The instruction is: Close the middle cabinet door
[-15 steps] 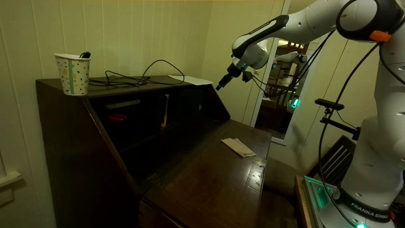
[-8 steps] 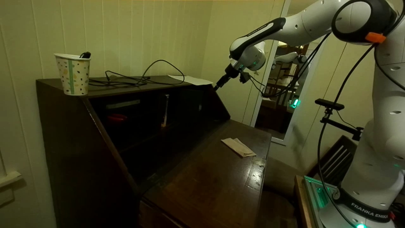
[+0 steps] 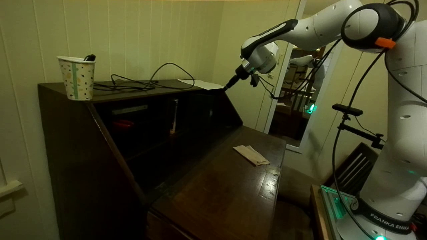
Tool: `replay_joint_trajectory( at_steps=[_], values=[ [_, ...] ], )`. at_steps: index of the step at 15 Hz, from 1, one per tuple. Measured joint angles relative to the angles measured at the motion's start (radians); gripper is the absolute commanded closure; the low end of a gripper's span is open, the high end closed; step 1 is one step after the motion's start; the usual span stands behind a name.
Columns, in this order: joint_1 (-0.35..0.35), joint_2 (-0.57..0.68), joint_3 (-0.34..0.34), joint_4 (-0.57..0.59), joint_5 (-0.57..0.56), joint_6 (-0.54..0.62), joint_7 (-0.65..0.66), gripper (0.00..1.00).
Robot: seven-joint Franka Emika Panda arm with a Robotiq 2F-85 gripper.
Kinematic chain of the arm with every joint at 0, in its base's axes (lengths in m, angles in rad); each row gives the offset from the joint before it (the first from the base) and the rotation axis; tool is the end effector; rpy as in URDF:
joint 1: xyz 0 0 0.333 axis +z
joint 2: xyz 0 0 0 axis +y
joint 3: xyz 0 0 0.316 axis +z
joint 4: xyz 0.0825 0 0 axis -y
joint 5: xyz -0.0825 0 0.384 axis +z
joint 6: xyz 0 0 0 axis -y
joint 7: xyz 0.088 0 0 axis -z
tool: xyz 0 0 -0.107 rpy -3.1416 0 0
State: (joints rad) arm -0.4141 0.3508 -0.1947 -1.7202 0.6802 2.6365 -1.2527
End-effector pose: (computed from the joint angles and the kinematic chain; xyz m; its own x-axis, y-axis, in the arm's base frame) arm 0.5666 -0.3954 0.4465 0.7696 0.2115 0.6024 0.0878 -0.9696 0.2283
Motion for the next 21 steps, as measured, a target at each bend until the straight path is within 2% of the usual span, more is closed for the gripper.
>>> replay_joint_trajectory(
  at_steps=[2, 4, 7, 13, 21],
  values=[
    [-0.051, 0.033, 0.062, 0.058, 0.045, -0.048, -0.071, 0.0],
    [-0.08, 0.068, 0.092, 0.111, 0.053, -0.09, -0.093, 0.0],
    [-0.093, 0.113, 0.092, 0.151, 0.053, -0.104, -0.084, 0.0],
    [-0.107, 0.146, 0.077, 0.155, 0.049, -0.104, -0.044, 0.0],
    [-0.106, 0.195, 0.107, 0.182, 0.046, -0.119, -0.054, 0.0]
  ],
)
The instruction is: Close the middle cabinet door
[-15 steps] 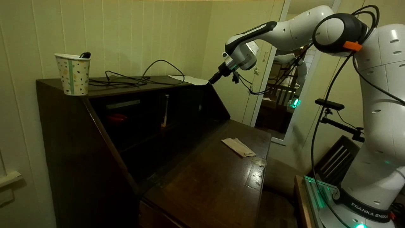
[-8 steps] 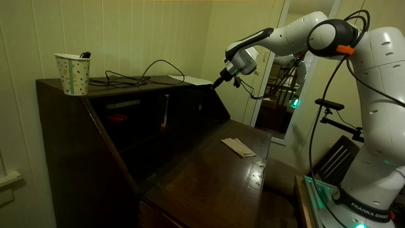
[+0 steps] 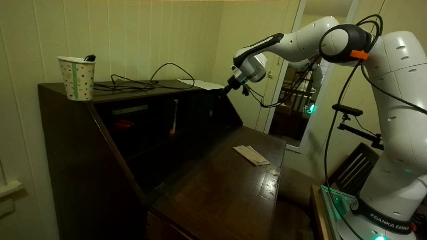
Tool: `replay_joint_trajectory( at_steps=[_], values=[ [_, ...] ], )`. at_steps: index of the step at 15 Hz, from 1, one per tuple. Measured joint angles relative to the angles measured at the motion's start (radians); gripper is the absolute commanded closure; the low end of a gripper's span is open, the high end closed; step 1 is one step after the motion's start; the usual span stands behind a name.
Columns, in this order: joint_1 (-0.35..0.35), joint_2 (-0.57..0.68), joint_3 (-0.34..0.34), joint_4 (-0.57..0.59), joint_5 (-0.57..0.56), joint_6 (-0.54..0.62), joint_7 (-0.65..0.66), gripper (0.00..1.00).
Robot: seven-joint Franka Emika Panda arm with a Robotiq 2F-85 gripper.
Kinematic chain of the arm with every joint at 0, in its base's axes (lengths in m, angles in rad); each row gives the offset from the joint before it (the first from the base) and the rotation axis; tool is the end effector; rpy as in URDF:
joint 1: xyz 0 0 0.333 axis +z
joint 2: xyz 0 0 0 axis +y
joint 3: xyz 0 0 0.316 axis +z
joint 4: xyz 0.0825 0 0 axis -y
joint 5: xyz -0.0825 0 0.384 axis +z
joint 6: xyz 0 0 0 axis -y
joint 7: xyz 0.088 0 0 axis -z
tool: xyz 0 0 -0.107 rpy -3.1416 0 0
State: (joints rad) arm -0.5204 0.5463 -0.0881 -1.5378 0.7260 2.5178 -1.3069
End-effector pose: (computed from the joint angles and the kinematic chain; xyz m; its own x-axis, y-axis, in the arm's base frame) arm 0.6049 -0.4145 0.3829 0.7757 0.2102 0.5951 0.1755 -0.9776 0.1165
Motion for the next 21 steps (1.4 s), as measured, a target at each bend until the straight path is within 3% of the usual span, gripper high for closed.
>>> replay_joint_trajectory(
  at_steps=[8, 21],
  values=[
    [-0.04, 0.095, 0.076, 0.136, 0.005, -0.05, 0.0, 0.0],
    [-0.044, 0.024, 0.088, 0.154, 0.005, -0.555, 0.035, 0.0]
  ],
)
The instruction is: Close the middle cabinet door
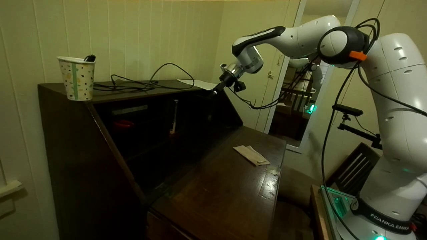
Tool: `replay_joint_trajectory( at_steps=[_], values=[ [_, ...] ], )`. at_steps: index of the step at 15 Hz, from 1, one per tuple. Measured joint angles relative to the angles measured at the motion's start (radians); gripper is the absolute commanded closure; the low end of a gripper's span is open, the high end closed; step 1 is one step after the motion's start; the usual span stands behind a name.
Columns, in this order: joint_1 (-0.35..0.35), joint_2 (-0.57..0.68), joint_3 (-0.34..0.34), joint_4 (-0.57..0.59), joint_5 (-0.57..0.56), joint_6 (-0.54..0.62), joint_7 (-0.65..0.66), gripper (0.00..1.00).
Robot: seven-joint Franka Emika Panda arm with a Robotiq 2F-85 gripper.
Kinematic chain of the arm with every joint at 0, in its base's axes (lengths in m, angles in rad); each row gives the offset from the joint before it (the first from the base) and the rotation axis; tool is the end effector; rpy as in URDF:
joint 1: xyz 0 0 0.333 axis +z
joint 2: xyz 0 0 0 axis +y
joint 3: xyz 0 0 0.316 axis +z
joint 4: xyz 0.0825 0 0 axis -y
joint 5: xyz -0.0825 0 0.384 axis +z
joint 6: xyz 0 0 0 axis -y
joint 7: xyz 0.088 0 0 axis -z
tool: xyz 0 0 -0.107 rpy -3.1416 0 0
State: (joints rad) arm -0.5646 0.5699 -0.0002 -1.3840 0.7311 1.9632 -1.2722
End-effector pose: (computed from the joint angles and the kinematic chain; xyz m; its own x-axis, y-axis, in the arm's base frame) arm 0.6333 -0.3497 0.3968 0.7815 0.2583 0.5679 0.4679 -0.8447 -0.2599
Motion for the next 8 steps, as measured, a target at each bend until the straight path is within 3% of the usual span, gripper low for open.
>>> replay_joint_trajectory(
  at_steps=[3, 8],
  values=[
    [0.021, -0.007, -0.008, 0.002, -0.003, -0.08, 0.034, 0.0],
    [0.092, 0.022, -0.04, 0.011, -0.033, -0.089, 0.129, 0.0]
  ],
)
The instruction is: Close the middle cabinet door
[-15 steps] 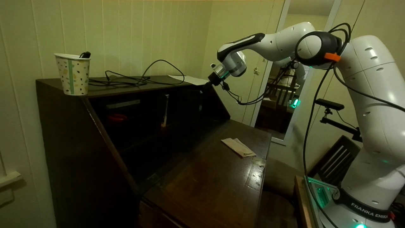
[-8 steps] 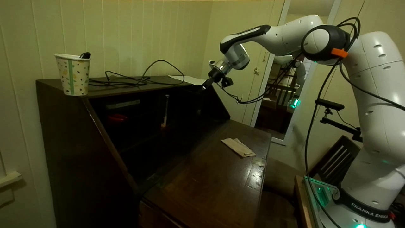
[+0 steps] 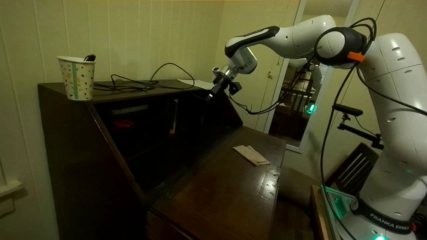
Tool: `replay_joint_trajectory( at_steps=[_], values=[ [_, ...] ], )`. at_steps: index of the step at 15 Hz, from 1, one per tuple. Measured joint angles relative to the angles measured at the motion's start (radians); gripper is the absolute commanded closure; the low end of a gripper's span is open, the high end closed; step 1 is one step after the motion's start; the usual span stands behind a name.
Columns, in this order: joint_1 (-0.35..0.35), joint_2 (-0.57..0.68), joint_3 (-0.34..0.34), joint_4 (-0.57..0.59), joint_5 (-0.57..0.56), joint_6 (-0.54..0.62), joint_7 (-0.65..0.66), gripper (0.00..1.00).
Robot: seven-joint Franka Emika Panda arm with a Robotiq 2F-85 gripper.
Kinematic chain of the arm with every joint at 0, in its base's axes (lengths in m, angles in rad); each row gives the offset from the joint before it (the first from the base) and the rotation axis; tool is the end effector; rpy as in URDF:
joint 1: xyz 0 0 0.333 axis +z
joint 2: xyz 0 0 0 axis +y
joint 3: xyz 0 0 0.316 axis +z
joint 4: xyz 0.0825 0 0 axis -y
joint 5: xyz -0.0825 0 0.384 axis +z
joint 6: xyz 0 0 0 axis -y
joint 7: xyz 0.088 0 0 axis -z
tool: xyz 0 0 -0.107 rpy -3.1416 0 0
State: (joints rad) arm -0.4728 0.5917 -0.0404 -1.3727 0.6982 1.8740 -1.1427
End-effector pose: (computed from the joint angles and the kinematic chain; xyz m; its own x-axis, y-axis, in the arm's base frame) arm 0.6501 -0.3036 0.3792 0.8523 0.2452 0.4621 0.4386 -0.8163 -0.3758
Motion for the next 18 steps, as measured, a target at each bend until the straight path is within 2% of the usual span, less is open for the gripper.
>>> replay_joint_trajectory(
  at_steps=[3, 9, 18],
  values=[
    [0.019, 0.025, -0.001, 0.018, -0.006, 0.023, 0.012, 0.0],
    [0.068, 0.032, 0.004, 0.013, -0.015, 0.274, -0.072, 0.0],
    [0.057, 0.032, 0.015, 0.012, -0.017, 0.261, -0.078, 0.0]
  ],
)
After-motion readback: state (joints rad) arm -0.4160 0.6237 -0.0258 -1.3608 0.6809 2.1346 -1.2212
